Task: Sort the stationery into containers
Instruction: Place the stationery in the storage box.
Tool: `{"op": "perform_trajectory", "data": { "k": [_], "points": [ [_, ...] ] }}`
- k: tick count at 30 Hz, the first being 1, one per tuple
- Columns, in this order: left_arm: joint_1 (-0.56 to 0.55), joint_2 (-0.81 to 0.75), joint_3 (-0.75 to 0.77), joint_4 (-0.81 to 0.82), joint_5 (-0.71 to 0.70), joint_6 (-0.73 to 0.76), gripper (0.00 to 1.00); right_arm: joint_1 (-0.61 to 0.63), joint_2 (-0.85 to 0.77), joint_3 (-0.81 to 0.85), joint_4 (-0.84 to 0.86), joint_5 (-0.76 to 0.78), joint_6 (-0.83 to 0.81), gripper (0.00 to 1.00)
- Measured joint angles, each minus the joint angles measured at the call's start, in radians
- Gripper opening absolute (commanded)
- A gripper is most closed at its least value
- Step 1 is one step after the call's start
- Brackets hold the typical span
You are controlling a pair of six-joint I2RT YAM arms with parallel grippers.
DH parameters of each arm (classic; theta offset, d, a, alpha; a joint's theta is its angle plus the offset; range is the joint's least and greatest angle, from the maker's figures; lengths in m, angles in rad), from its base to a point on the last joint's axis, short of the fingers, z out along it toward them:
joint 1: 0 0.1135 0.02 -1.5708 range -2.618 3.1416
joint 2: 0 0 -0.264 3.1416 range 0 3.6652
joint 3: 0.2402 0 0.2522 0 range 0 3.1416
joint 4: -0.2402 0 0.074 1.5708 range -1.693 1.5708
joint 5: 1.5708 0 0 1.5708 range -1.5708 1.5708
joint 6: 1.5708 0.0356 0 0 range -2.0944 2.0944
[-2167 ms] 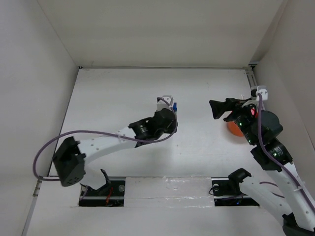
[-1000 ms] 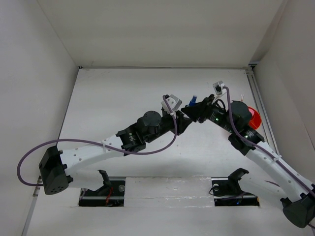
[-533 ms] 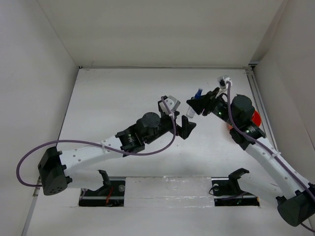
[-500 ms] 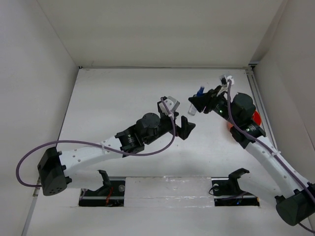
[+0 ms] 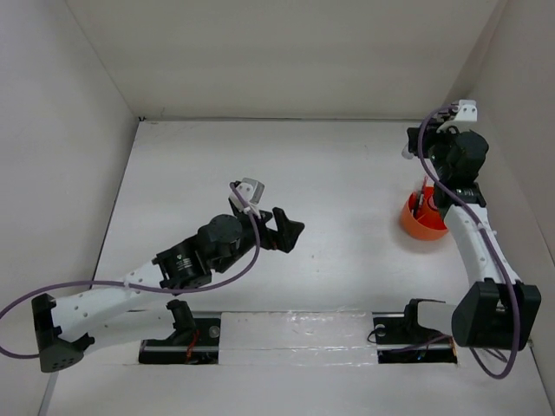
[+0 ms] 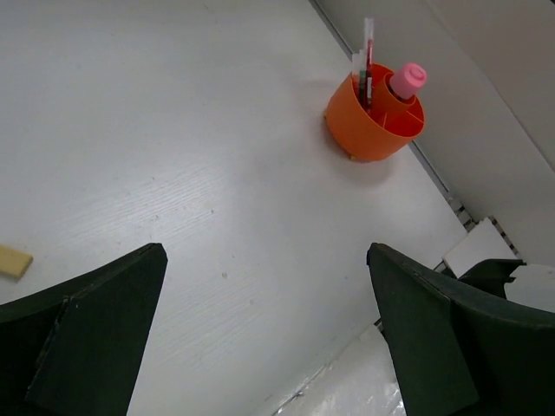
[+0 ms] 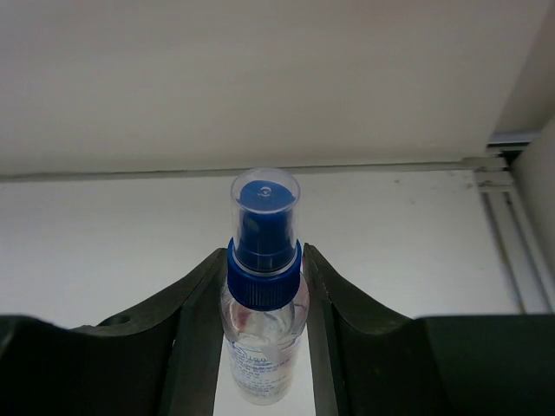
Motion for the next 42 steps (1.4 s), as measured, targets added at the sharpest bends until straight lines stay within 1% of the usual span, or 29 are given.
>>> {"op": "perform_trajectory", "data": {
  "k": [3, 8, 11, 15, 23, 30, 38, 42],
  "points": [
    [-0.001, -0.040, 0.002, -0.100, -0.035, -0.065, 1.00, -0.037, 0.075, 0.034, 0.034, 0.035, -0.026, 0.00],
    [-0.002, -0.058, 0.004, -0.280, -0.078, -0.151, 1.00, -0.076, 0.189, 0.087, 0.090, 0.079, -0.059, 0.00],
    [-0.002, -0.089, 0.004, -0.332, -0.087, -0.180, 1.00, -0.094, 0.245, 0.104, 0.126, 0.083, -0.060, 0.00],
    [-0.002, -0.121, 0.004, -0.345, -0.090, -0.198, 1.00, -0.110, 0.303, 0.127, 0.154, 0.110, -0.066, 0.00],
    [-0.002, -0.122, 0.004, -0.349, -0.090, -0.215, 1.00, -0.164, 0.369, 0.170, 0.161, 0.121, -0.080, 0.00],
    [-0.002, -0.100, 0.004, -0.349, -0.090, -0.215, 1.00, -0.170, 0.411, 0.172, 0.138, 0.078, -0.097, 0.00],
    [-0.002, -0.095, 0.004, -0.347, -0.091, -0.214, 1.00, -0.170, 0.419, 0.169, 0.114, 0.076, -0.100, 0.00],
    [-0.002, -0.093, 0.004, -0.345, -0.092, -0.209, 1.00, -0.170, 0.407, 0.135, 0.100, 0.082, -0.090, 0.00]
  ]
}}
